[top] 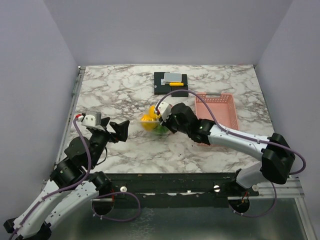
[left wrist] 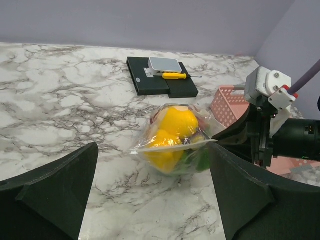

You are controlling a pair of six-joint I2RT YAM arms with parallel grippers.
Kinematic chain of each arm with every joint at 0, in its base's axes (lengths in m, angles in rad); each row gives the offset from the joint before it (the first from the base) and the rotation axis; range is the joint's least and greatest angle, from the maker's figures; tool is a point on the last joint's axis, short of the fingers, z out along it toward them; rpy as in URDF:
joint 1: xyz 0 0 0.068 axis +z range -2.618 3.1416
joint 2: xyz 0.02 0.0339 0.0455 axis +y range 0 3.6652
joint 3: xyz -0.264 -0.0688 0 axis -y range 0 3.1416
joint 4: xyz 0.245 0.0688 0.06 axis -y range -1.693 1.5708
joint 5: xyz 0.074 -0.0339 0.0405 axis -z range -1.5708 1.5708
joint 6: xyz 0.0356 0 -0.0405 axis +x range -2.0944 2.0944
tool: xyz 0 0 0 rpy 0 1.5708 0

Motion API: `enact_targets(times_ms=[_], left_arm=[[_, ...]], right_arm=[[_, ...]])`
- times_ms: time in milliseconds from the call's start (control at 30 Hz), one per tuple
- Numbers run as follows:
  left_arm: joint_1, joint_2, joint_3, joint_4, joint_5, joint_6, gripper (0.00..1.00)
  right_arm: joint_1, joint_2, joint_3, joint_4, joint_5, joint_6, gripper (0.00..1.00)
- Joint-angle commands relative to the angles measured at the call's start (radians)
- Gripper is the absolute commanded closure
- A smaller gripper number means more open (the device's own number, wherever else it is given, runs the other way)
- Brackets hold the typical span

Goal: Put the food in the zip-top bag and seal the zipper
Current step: Place the zipper food storage bag at the center of the board, then reset both arms

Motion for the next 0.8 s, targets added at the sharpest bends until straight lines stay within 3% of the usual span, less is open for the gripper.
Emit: enact_targets(times_ms=[0,233,333,467,767], left_arm=[[0.003,0.04,-0.007,-0.002,0.045,0.014,0.08],[0.005,0.114,-0.006,-0.003,0.111,0.019,0.08],[0.006,0.152,-0.002,-0.003,0.135,0.023,0.01],[0.006,0.192,-0.001,-0.005,0.159,0.02,0.01],[0.005,0.243,0.005,-0.005,0.191,0.006,0.01]], right_arm=[[-0.001,-0.063,-0.054,-0.016,-0.071,0.098,0.75],[-0.001,-0.214,-0.123,-0.05,-0.07,0.184,0.54],[-0.001,-0.307,-0.163,-0.075,-0.034,0.214,0.45],[-0.001,-0.457,-0.224,-0.099,0.018,0.26,0.34],[-0.001,-0.678,-0.291,-0.249,0.285,0.455,0.25]])
